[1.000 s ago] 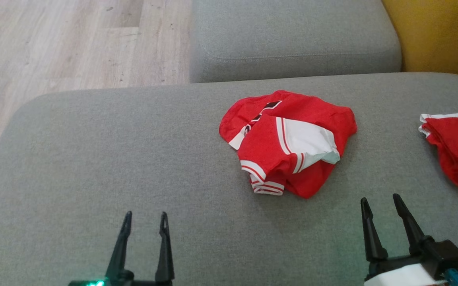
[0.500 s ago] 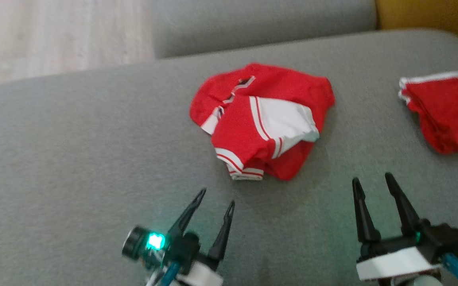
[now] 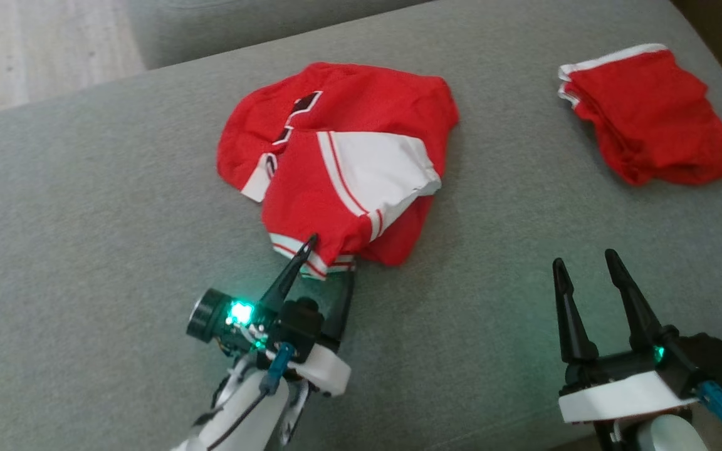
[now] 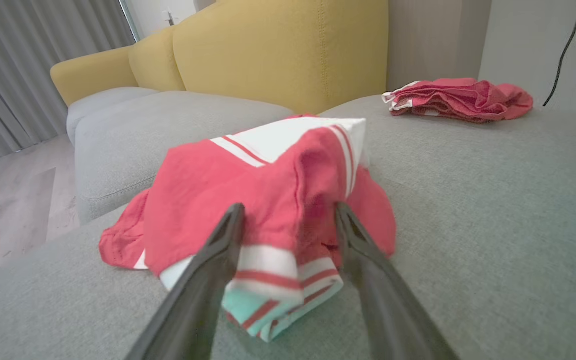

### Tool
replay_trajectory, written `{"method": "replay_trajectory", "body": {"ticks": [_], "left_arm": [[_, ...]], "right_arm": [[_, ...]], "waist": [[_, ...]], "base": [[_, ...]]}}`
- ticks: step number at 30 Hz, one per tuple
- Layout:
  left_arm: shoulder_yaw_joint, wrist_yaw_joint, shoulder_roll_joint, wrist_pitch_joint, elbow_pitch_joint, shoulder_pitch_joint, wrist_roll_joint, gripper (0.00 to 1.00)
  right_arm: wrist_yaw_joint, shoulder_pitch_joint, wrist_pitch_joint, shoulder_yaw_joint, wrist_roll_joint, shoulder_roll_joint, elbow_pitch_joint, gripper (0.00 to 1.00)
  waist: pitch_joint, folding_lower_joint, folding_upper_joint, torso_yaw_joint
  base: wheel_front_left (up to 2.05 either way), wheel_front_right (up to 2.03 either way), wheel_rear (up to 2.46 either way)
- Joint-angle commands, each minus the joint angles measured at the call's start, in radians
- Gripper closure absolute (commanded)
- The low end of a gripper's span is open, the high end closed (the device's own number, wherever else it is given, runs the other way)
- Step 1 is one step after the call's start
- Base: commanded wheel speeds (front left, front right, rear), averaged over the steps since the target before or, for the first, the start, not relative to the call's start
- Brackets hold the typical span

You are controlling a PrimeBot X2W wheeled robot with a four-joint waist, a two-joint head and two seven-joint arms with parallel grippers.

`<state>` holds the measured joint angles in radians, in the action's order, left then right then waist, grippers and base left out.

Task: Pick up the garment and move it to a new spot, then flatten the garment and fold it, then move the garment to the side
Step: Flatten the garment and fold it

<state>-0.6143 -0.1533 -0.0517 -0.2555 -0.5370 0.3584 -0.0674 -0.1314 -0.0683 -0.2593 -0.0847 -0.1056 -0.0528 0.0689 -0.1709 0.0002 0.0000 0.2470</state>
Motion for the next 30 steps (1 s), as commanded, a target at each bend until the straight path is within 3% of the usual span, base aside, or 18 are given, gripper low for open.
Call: {"method": "replay_trajectory", "body": {"ticks": [1, 5, 10, 21, 26, 30], "left_arm": [[0.033, -0.007, -0.003, -0.006, 0.021, 0.053, 0.012, 1.0], [0.044, -0.007, -0.019, -0.006, 0.033, 0.091, 0.023, 1.0], [0.029, 0.031, -0.043, -0.006, 0.048, 0.187, 0.055, 1.0], [0.009, 0.187, -0.096, -0.006, -0.001, 0.783, 0.153, 1.0], [0.033, 0.21, -0.117, -0.006, 0.023, 0.946, 0.143, 1.0], [0.068, 0.213, -0.158, -0.006, 0.036, 0.905, 0.094, 1.0]], "right_arm": [[0.001, 0.04, -0.002, -0.025, -0.006, -0.019, -0.023, 0.0], [0.001, 0.036, -0.002, -0.027, -0.004, -0.019, -0.019, 0.0], [0.001, 0.036, -0.002, -0.038, -0.004, -0.016, -0.017, 0.0], [0.001, 0.054, -0.002, -0.077, -0.013, -0.003, -0.022, 0.0], [0.001, 0.043, -0.002, -0.055, -0.013, 0.0, -0.027, 0.0], [0.001, 0.036, -0.002, -0.028, -0.007, 0.001, -0.042, 0.0]], "waist": [[0.003, -0.0002, 0.0, 0.016], [0.019, -0.0002, 0.0, 0.031], [0.039, -0.0002, 0.0, 0.048], [0.04, -0.0002, 0.0, 0.106], [0.049, -0.0002, 0.0, 0.075], [0.051, -0.0002, 0.0, 0.017]], "base": [[0.0, 0.0, 0.0], [0.0, 0.0, 0.0], [0.0, 0.0, 0.0], [0.0, 0.0, 0.0], [0.0, 0.0, 0.0], [0.0, 0.0, 0.0]]}}
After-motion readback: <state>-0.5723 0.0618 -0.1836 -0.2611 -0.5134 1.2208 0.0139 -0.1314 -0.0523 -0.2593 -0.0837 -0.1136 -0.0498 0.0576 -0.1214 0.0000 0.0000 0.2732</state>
